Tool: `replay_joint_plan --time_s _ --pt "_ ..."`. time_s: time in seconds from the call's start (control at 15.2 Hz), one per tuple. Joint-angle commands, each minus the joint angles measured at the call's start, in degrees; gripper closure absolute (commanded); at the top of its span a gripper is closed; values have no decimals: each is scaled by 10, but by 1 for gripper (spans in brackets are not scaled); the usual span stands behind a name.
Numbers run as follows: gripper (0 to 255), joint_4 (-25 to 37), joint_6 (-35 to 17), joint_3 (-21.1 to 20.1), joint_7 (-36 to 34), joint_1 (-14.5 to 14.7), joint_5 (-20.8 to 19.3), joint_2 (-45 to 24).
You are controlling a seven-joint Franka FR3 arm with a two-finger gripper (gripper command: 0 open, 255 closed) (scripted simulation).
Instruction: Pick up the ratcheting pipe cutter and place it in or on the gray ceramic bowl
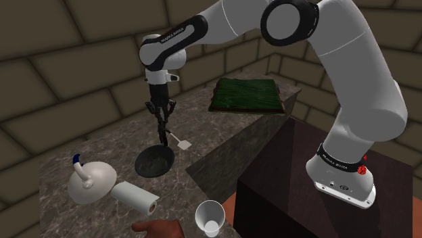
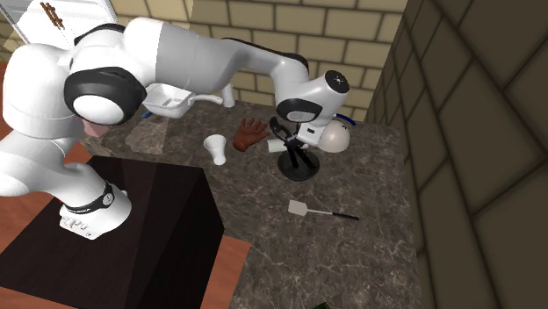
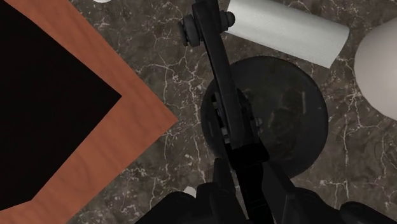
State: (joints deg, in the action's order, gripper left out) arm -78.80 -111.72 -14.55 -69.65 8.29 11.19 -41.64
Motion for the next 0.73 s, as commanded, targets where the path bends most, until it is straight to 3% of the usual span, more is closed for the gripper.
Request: replay_joint_plan --time_s 0.0,0.2,0.66 --pt "255 64 19 -1 -24 23 -7 -38" --pt "255 164 53 -1 -57 56 -17 -95" --pt "255 151 18 1 -47 57 -18 -118"
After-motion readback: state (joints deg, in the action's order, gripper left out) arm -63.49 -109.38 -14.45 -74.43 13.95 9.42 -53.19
